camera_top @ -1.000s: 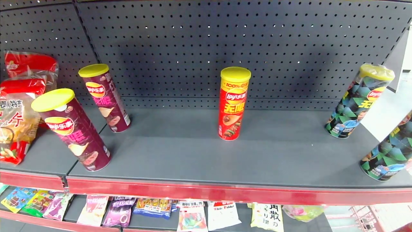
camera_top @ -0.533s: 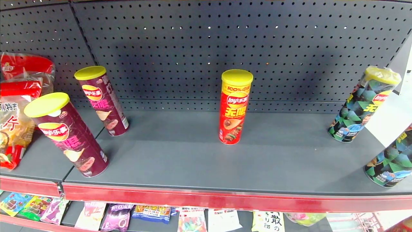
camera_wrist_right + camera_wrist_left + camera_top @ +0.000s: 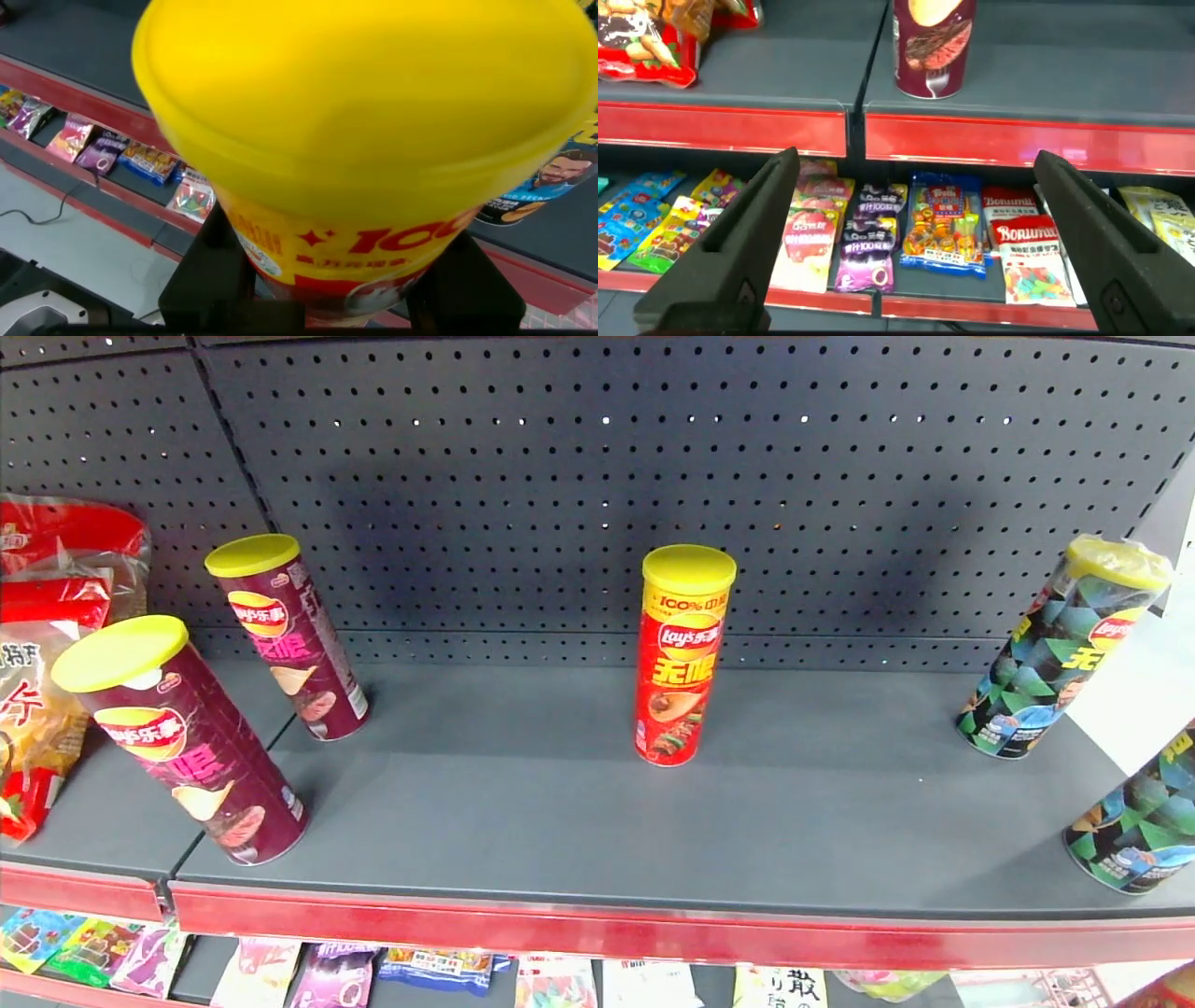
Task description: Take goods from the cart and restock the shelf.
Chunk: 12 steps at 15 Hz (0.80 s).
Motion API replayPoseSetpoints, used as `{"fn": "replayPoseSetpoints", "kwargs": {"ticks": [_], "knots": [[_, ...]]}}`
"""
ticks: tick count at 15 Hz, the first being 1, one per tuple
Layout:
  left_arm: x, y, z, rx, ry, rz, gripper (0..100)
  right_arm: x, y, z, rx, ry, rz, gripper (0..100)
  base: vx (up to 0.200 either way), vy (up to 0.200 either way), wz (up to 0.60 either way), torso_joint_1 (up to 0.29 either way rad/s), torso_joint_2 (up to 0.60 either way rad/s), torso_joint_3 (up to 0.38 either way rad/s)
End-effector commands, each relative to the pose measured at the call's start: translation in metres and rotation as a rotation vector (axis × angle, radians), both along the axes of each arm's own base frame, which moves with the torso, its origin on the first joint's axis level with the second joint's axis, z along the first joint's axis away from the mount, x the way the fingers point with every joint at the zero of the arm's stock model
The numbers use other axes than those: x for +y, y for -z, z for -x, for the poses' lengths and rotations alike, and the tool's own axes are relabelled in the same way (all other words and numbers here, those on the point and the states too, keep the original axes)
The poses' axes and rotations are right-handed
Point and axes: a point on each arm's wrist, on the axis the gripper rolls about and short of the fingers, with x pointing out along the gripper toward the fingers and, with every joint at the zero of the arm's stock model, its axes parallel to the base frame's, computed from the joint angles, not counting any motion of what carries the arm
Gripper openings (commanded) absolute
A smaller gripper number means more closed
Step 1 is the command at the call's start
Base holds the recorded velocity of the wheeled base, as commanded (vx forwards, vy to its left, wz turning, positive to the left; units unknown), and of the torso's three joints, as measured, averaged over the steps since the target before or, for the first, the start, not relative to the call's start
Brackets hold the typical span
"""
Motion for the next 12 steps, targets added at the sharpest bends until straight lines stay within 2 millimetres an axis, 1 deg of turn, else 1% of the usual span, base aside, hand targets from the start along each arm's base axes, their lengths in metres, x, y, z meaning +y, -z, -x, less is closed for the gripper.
{"fn": "replayPoseSetpoints", "kwargs": {"ticks": [1, 4, 6, 7, 8, 9, 10, 11, 12], "knots": [[0.0, 0.0, 0.0, 0.0, -0.001, 0.001, 100, 0.0, 0.0, 0.0, 0.0, -0.004, 0.0, 0, 0.0, 0.0, 0.0, 0.0, 0.0, 0.0], [0.0, 0.0, 0.0, 0.003, 0.001, -0.002, 100, 0.0, 0.003, -0.001, 0.006, 0.002, 0.02, 0, 0.0, 0.0, 0.0, 0.0, 0.0, 0.0], [-0.001, -0.001, 0.0, -0.002, 0.041, -0.03, 100, 0.0, 0.004, -0.001, 0.013, -0.001, 0.023, 0, 0.0, 0.0, 0.0, 0.0, 0.0, 0.0], [-0.003, -0.034, 0.004, -0.056, 0.139, -0.053, 100, 0.001, 0.004, -0.003, 0.02, -0.003, 0.027, 0, 0.0, 0.0, 0.0, 0.0, 0.0, 0.0], [-0.003, -0.075, -0.004, -0.04, 0.152, -0.047, 100, 0.001, 0.004, -0.004, 0.021, -0.004, 0.027, 0, 0.0, 0.0, 0.0, 0.0, 0.0, 0.0], [-0.005, -0.119, -0.018, -0.035, 0.246, -0.027, 100, 0.002, 0.003, -0.006, 0.029, -0.006, 0.029, 0, 0.0, 0.0, 0.0, 0.0, 0.0, 0.0], [-0.005, -0.123, -0.02, -0.034, 0.274, -0.027, 100, 0.002, 0.003, -0.005, 0.027, -0.006, 0.028, 0, 0.0, 0.0, 0.0, 0.0, 0.0, 0.0], [-0.012, -0.132, -0.049, 0.065, 0.531, -0.112, 100, 0.003, 0.0, -0.009, 0.036, -0.016, 0.031, 0, 0.0, 0.0, 0.0, 0.0, 0.0, 0.0], [-0.017, -0.133, -0.07, 0.127, 0.634, -0.148, 100, 0.003, -0.001, -0.009, 0.03, -0.018, 0.028, 0, 0.0, 0.0, 0.0, 0.0, 0.0, 0.0]]}}
